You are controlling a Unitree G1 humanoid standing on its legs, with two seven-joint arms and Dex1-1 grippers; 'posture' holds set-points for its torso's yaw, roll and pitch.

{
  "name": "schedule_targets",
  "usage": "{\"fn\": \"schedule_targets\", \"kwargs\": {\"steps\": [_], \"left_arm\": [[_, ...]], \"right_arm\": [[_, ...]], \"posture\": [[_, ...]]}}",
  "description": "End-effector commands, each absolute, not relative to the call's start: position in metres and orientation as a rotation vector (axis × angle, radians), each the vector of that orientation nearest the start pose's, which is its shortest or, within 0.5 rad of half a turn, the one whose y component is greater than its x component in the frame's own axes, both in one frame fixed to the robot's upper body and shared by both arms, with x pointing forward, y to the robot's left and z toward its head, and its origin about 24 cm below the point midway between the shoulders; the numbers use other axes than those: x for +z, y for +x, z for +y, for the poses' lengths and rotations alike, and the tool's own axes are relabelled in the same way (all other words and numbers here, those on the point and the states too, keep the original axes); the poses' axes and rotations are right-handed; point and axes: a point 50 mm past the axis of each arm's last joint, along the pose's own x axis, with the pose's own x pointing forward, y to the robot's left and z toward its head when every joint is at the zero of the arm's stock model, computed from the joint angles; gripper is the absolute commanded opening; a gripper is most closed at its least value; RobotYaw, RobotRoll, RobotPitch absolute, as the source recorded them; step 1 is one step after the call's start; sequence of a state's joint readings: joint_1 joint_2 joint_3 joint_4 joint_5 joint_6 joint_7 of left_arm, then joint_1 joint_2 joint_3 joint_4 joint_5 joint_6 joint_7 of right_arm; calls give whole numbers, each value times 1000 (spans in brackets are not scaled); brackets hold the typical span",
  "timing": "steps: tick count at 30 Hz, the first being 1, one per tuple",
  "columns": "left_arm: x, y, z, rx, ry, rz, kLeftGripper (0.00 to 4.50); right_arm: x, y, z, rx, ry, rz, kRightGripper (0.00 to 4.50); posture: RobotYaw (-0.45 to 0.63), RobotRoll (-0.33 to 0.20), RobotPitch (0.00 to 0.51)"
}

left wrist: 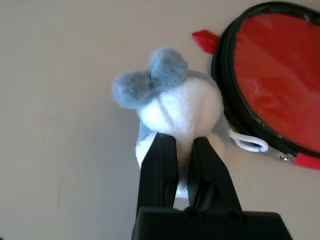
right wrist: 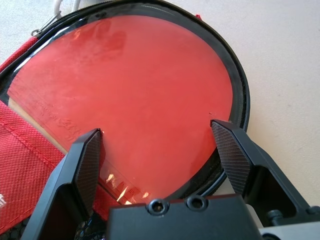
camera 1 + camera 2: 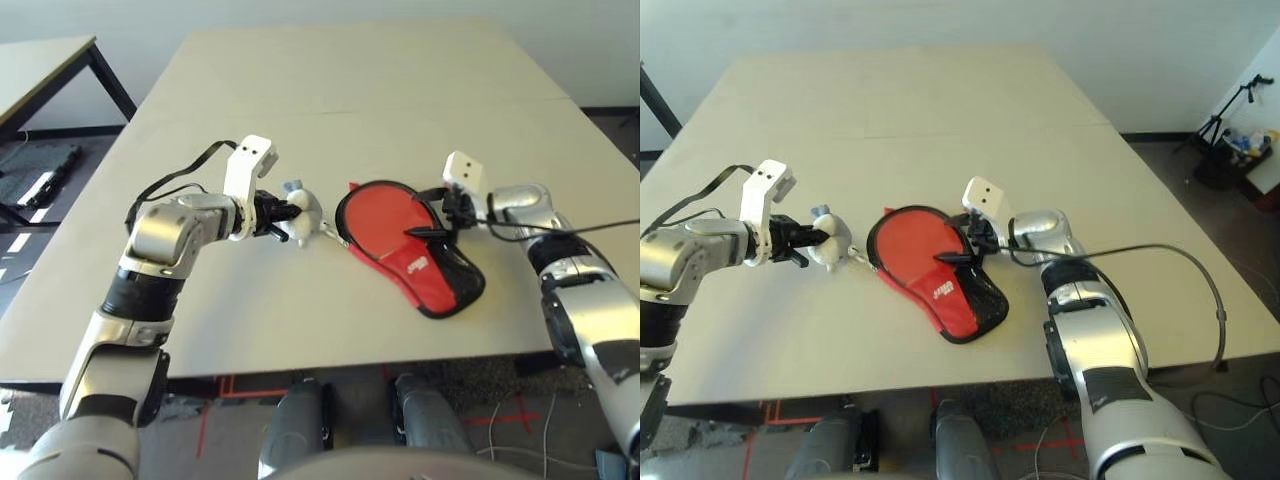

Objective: Store the ping-pong paddle in its case and zip it.

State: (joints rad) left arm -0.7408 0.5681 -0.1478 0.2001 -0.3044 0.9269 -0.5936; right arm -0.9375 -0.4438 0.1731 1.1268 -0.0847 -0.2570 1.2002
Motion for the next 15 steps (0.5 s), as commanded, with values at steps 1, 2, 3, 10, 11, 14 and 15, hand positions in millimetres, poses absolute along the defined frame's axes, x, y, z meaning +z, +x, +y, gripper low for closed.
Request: {"fn": "schedule_targets", "kwargs": {"steps": [1, 2, 3, 10, 11, 14, 15], "left_arm": [[152, 364, 184, -525, 246, 483, 156], [154, 371, 181, -526, 247, 474, 156], [154, 377, 178, -530, 247, 467, 156], [159, 407, 151, -542, 264, 415, 153], [159, 409, 147, -540, 272, 405, 153], [162, 416, 136, -523, 308, 365, 153], [164, 418, 133, -517, 321, 350, 153]], "right_arm": [[77, 357, -185, 1182, -561, 448, 4500], [77, 357, -184, 1182, -560, 448, 4500], [77, 357, -184, 1182, -559, 447, 4500], [75, 355, -183, 1188, -551, 444, 4500], [74, 355, -183, 1189, -549, 444, 4500], [73, 354, -182, 1190, -541, 442, 4500], [73, 354, -181, 1190, -539, 441, 4500]], "posture": [[15, 0, 100], [15, 0, 100], [15, 0, 100], [-18, 0, 100], [-25, 0, 101], [-40, 0, 102], [-42, 0, 102]]}}
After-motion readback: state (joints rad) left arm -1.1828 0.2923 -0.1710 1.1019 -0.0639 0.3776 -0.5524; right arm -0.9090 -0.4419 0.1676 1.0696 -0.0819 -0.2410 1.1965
